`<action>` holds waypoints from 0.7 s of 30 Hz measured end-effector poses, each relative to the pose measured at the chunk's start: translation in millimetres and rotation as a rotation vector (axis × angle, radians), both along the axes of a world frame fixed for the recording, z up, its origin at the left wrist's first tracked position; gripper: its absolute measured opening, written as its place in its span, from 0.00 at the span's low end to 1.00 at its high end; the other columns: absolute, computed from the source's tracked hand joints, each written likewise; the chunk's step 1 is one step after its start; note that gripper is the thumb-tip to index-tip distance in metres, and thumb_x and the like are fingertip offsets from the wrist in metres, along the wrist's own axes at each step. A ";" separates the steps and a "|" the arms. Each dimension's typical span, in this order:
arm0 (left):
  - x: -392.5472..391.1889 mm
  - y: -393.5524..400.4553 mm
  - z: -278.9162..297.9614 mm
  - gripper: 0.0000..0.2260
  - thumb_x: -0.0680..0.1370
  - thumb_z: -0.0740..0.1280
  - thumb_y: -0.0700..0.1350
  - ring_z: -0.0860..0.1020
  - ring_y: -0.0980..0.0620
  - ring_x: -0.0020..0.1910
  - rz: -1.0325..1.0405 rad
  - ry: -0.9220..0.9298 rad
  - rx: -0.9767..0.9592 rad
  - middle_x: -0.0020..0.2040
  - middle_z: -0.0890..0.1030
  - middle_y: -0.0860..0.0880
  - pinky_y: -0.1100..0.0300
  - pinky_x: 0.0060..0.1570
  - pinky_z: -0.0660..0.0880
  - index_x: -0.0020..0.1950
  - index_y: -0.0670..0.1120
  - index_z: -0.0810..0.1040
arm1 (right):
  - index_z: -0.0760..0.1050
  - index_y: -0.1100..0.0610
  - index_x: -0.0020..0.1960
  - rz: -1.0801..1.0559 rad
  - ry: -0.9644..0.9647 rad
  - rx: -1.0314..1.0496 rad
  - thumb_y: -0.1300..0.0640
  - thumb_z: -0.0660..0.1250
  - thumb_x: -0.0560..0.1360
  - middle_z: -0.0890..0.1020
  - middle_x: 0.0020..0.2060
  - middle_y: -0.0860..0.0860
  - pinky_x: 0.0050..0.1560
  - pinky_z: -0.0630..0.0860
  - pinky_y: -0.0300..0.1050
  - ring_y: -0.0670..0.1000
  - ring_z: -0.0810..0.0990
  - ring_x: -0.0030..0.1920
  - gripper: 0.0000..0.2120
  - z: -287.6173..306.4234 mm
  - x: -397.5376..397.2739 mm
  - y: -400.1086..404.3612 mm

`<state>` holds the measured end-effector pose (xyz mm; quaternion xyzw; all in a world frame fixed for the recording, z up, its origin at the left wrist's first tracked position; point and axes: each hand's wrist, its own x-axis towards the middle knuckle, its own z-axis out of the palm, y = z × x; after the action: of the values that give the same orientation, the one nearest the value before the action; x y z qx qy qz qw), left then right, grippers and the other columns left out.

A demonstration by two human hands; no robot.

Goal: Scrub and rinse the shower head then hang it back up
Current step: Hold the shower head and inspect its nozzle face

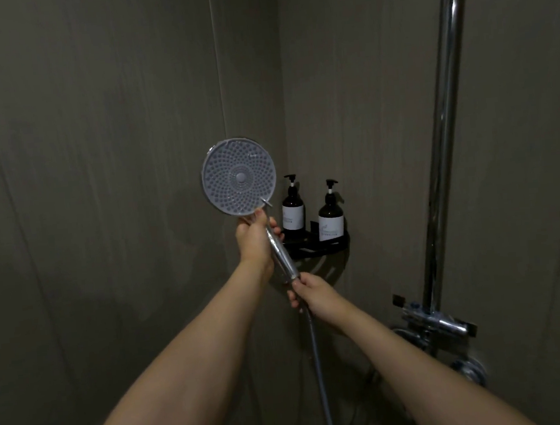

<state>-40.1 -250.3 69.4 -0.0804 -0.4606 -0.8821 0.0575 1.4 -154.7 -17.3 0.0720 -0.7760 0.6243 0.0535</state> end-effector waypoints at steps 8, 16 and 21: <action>2.6 3.3 0.7 0.06 0.81 0.58 0.44 0.70 0.57 0.24 -0.021 0.011 -0.003 0.32 0.72 0.49 0.61 0.30 0.71 0.44 0.49 0.69 | 0.67 0.54 0.43 0.033 -0.012 -0.071 0.59 0.55 0.80 0.74 0.34 0.52 0.27 0.66 0.35 0.44 0.69 0.28 0.07 2.3 6.0 1.3; 0.8 2.7 -3.1 0.05 0.81 0.58 0.45 0.70 0.55 0.28 -0.026 0.005 -0.013 0.32 0.72 0.50 0.60 0.33 0.71 0.45 0.49 0.68 | 0.65 0.54 0.42 0.027 -0.008 0.102 0.64 0.59 0.78 0.76 0.33 0.50 0.27 0.69 0.31 0.40 0.74 0.27 0.09 3.1 6.0 5.1; 1.6 2.9 -2.7 0.05 0.81 0.58 0.44 0.69 0.54 0.29 -0.020 0.007 -0.012 0.32 0.71 0.49 0.60 0.33 0.70 0.45 0.48 0.68 | 0.69 0.55 0.42 0.079 -0.069 -0.209 0.61 0.53 0.80 0.72 0.32 0.51 0.28 0.68 0.32 0.43 0.70 0.27 0.10 -0.9 6.4 4.2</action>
<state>-38.5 -247.4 66.7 -0.0885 -0.4649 -0.8795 0.0501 7.8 -150.6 -18.2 0.0752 -0.7045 0.7056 0.0094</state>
